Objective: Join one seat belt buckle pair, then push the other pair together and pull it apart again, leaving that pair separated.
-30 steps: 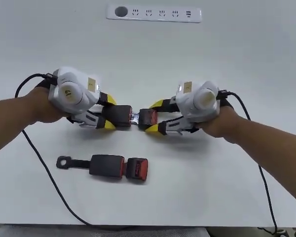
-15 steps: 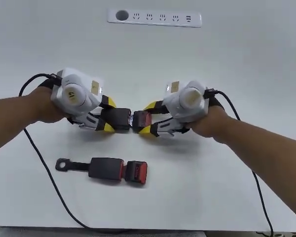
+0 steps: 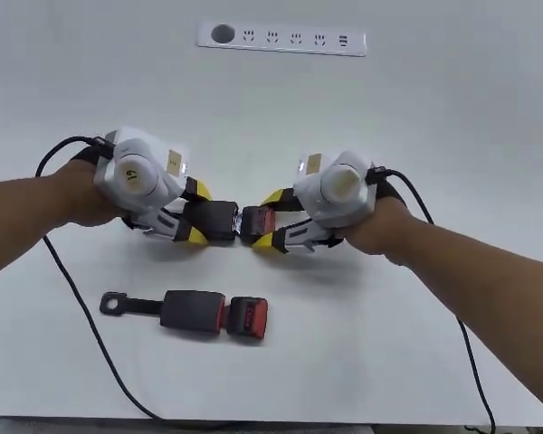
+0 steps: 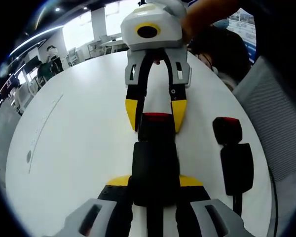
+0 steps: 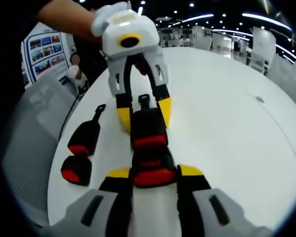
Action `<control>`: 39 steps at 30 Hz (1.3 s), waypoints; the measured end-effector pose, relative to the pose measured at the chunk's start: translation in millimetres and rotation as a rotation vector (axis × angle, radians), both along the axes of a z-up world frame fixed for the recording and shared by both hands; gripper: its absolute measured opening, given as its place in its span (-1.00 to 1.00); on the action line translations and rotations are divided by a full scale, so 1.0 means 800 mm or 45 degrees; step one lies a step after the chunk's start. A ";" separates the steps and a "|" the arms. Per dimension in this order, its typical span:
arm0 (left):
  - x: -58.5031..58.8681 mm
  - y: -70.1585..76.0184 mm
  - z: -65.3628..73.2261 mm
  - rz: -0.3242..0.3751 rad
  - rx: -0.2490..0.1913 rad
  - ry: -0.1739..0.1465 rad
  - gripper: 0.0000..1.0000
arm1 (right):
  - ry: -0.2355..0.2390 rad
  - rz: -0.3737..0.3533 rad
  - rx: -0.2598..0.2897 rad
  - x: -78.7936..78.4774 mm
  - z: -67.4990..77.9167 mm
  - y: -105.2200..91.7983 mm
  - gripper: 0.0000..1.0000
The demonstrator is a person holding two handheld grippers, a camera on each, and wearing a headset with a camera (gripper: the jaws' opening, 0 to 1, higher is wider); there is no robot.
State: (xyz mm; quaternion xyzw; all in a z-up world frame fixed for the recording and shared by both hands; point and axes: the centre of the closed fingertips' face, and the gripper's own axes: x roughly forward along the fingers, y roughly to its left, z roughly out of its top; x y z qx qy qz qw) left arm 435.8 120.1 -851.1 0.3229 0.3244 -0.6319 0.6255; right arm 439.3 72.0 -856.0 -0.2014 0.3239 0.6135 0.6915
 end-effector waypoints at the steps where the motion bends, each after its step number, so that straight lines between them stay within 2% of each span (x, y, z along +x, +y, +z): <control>1: 0.000 0.000 0.000 0.001 0.001 0.001 -0.33 | -0.001 0.002 -0.002 -0.001 0.000 0.000 -0.31; 22: 0.000 0.002 0.000 0.008 0.011 0.007 -0.32 | -0.018 0.010 -0.018 -0.002 0.001 -0.001 -0.30; 34: 0.000 0.002 -0.001 0.020 -0.003 0.014 -0.31 | -0.025 0.015 -0.020 -0.005 0.001 -0.028 -0.30; 39: -0.001 0.002 -0.001 0.020 0.002 0.013 -0.31 | -0.033 0.022 -0.021 -0.006 0.000 -0.027 -0.30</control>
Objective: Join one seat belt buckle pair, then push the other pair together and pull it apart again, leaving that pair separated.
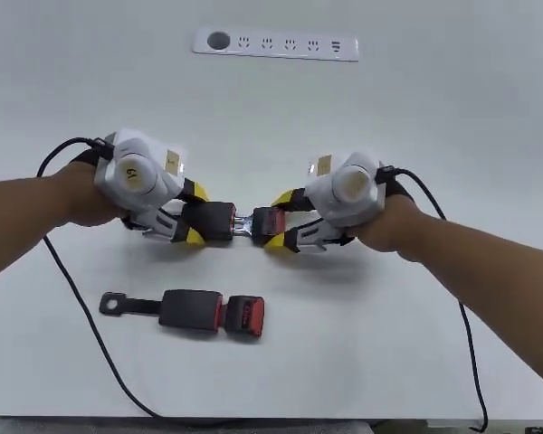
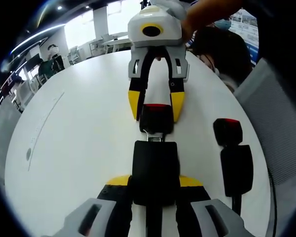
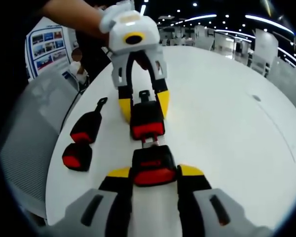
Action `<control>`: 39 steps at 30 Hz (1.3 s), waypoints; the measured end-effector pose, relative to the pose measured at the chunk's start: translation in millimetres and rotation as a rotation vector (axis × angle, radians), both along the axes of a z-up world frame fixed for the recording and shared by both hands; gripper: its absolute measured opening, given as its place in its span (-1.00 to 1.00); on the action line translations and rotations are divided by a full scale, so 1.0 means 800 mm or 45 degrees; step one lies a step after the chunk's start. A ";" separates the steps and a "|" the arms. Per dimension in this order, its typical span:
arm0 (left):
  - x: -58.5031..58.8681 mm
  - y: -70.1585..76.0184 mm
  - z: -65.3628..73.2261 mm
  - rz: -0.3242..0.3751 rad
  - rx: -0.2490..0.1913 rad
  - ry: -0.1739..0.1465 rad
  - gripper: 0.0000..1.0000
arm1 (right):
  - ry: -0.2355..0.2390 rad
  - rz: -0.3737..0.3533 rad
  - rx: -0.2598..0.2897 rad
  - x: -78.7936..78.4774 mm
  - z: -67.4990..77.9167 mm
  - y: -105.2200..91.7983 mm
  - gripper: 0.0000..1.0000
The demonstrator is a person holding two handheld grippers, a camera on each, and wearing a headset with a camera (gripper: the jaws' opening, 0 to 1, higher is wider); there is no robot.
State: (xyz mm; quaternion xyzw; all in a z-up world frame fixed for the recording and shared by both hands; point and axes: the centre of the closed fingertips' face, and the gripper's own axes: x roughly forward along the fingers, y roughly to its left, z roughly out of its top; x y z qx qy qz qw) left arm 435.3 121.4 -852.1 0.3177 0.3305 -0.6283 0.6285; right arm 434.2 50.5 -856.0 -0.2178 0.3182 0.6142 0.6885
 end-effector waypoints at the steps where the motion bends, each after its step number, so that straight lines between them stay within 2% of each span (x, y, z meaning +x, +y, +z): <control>1: 0.000 0.000 0.000 0.000 0.000 0.000 -0.31 | -0.002 -0.001 0.001 -0.001 0.000 -0.001 -0.30; 14: 0.000 0.000 0.000 0.011 -0.001 0.004 -0.31 | 0.000 -0.005 -0.002 -0.009 0.003 -0.035 -0.29; 28: 0.000 -0.001 0.001 0.016 -0.005 0.007 -0.30 | -0.009 -0.051 -0.026 -0.008 -0.001 -0.092 -0.29; 39: -0.001 -0.001 0.000 0.019 0.000 0.009 -0.30 | -0.005 -0.076 -0.054 -0.023 -0.002 -0.131 -0.28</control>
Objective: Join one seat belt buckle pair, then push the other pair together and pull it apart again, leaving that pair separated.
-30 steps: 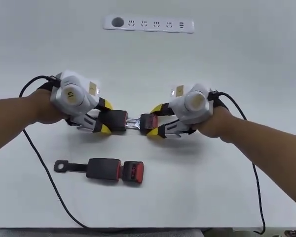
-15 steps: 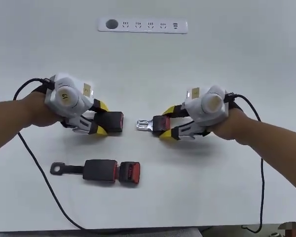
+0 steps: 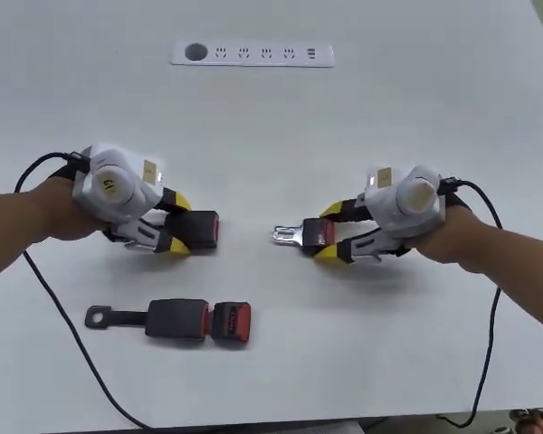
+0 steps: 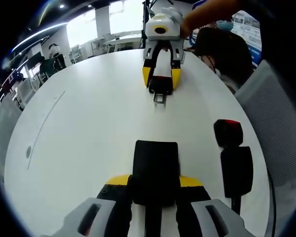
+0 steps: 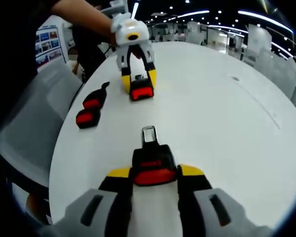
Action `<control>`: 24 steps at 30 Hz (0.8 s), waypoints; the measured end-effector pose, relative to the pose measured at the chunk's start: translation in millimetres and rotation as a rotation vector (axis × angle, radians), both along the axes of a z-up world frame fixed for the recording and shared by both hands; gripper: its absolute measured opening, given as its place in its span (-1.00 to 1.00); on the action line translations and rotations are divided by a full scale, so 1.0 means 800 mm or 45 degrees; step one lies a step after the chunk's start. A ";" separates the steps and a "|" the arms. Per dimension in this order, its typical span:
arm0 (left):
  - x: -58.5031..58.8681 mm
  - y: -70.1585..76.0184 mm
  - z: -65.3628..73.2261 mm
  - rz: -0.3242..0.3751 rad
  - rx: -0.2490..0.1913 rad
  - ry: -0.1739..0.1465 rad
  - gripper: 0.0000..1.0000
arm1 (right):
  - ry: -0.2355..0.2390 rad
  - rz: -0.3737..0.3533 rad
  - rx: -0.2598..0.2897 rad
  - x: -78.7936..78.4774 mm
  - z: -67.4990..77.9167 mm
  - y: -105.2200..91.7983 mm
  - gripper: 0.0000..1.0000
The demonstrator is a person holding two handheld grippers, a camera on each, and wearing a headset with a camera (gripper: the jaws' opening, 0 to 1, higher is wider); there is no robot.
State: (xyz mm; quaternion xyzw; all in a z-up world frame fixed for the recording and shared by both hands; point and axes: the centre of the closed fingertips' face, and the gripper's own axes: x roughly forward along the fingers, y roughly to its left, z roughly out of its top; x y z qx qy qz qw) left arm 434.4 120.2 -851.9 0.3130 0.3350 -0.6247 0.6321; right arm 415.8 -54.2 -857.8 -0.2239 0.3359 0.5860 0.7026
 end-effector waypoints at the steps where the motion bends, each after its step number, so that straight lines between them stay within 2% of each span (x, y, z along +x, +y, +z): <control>1: 0.000 0.000 0.000 0.001 0.001 0.000 -0.30 | -0.003 0.001 -0.001 0.000 0.001 -0.002 -0.28; 10: -0.001 0.000 0.000 0.010 0.006 0.005 -0.30 | 0.003 -0.013 -0.024 -0.014 0.006 -0.023 -0.28; 15: -0.001 -0.001 0.000 0.008 0.012 0.004 -0.30 | 0.004 -0.029 -0.042 -0.013 0.009 -0.038 -0.28; 20: -0.001 -0.001 0.000 0.008 0.019 0.004 -0.29 | 0.003 -0.038 -0.045 -0.012 0.010 -0.041 -0.27; 24: 0.000 -0.001 0.000 0.027 0.035 0.019 -0.29 | 0.002 -0.034 -0.059 -0.010 0.011 -0.039 -0.27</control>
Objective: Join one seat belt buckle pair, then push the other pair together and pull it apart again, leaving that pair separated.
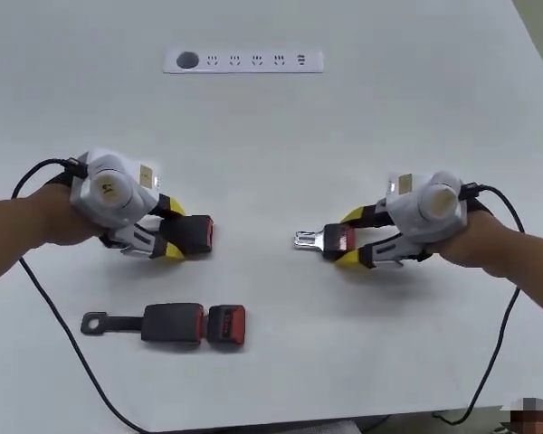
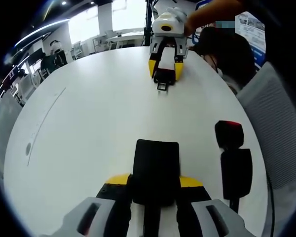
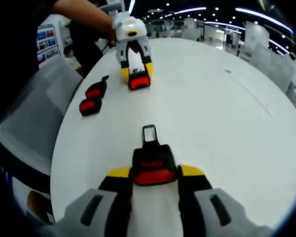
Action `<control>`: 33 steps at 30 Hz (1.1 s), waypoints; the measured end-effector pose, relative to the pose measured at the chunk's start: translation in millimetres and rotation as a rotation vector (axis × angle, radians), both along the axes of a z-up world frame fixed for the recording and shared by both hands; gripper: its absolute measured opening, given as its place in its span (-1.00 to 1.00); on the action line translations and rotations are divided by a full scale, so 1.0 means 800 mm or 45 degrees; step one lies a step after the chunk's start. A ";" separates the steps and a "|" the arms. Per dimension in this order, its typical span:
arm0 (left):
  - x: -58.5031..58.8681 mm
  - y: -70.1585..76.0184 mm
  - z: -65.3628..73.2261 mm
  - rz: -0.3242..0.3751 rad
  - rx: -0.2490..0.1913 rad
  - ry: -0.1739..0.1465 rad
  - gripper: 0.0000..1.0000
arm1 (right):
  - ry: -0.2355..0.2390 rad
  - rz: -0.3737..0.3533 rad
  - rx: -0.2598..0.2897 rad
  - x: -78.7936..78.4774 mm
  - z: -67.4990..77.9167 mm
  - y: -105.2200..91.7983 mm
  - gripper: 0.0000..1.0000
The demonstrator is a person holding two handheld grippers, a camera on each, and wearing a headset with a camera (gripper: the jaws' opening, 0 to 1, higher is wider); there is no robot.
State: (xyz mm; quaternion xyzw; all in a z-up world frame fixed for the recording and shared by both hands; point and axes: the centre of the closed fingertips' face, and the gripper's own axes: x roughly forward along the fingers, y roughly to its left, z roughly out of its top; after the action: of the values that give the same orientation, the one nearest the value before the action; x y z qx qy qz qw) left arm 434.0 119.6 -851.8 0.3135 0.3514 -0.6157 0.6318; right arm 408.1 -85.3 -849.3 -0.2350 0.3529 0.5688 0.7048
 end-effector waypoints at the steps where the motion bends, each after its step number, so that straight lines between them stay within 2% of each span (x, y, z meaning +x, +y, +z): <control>1: 0.000 0.000 0.000 0.002 0.007 0.000 -0.29 | -0.003 0.005 -0.007 0.000 0.000 0.000 -0.27; 3: -0.004 -0.002 0.001 -0.005 0.020 0.015 -0.23 | 0.003 -0.002 -0.011 0.001 0.000 0.001 -0.24; 4: -0.008 -0.003 0.002 -0.001 0.014 0.042 -0.16 | 0.002 -0.015 -0.019 0.000 0.000 0.001 -0.21; 5: -0.013 -0.006 0.006 0.023 -0.021 0.095 -0.04 | -0.004 -0.011 -0.025 0.000 -0.001 0.002 -0.14; 6: -0.011 -0.003 0.007 0.057 -0.011 0.101 0.05 | -0.014 -0.018 -0.027 0.000 -0.002 0.001 -0.01; 7: 0.000 0.001 0.011 0.112 -0.017 0.063 0.11 | -0.019 -0.034 -0.029 0.002 -0.003 -0.001 0.11; 8: 0.006 0.003 0.016 0.146 -0.036 0.051 0.20 | -0.031 -0.079 -0.028 0.008 -0.004 -0.004 0.23; 9: 0.009 0.003 0.025 0.195 -0.080 0.065 0.27 | -0.028 -0.115 -0.018 0.011 -0.006 -0.005 0.38; 10: 0.011 0.004 0.029 0.219 -0.096 0.062 0.34 | -0.031 -0.148 0.004 0.013 -0.004 -0.004 0.48; 11: 0.013 0.007 0.033 0.223 -0.093 0.040 0.46 | -0.043 -0.161 0.019 0.014 -0.002 -0.004 0.57; 12: 0.013 0.008 0.036 0.243 -0.095 0.037 0.54 | -0.057 -0.177 0.025 0.015 0.000 -0.004 0.62; 14: 0.017 0.006 0.047 0.360 -0.158 0.051 0.68 | -0.070 -0.252 0.042 0.020 0.002 -0.005 0.65; 16: 0.023 0.013 0.056 0.443 -0.175 0.025 0.74 | -0.089 -0.317 0.062 0.023 0.007 -0.006 0.69; 18: 0.024 0.019 0.063 0.527 -0.200 0.023 0.81 | -0.126 -0.389 0.056 0.026 0.013 -0.007 0.73; 19: 0.024 0.022 0.066 0.554 -0.205 0.013 0.86 | -0.141 -0.427 0.069 0.024 0.021 -0.004 0.75; 20: 0.023 0.026 0.071 0.575 -0.216 -0.006 0.91 | -0.148 -0.460 0.106 0.024 0.027 0.000 0.77; 21: 0.020 0.028 0.075 0.579 -0.228 -0.019 0.92 | -0.179 -0.493 0.141 0.028 0.030 0.002 0.78; 24: 0.015 0.037 0.092 0.672 -0.292 -0.027 0.93 | -0.198 -0.545 0.153 0.020 0.039 0.007 0.81; 25: 0.013 0.042 0.097 0.701 -0.308 -0.043 0.95 | -0.202 -0.557 0.166 0.019 0.042 0.009 0.82; 27: 0.003 0.048 0.107 0.723 -0.345 -0.055 0.98 | -0.225 -0.593 0.198 0.015 0.053 0.014 0.83; 28: 0.001 0.049 0.109 0.721 -0.348 -0.056 0.99 | -0.252 -0.604 0.195 0.013 0.059 0.015 0.84; 31: -0.021 0.060 0.119 0.724 -0.359 -0.053 1.00 | -0.259 -0.636 0.225 0.005 0.071 0.021 0.90; 33: -0.030 0.070 0.127 0.722 -0.357 -0.091 1.00 | -0.292 -0.643 0.238 0.000 0.080 0.025 0.92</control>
State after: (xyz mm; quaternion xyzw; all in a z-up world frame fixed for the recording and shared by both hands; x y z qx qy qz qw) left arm 410.0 175.7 -750.4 0.1344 0.3139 -0.4461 0.8273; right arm 408.0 -65.5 -784.9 -0.1367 0.2644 0.3752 0.8779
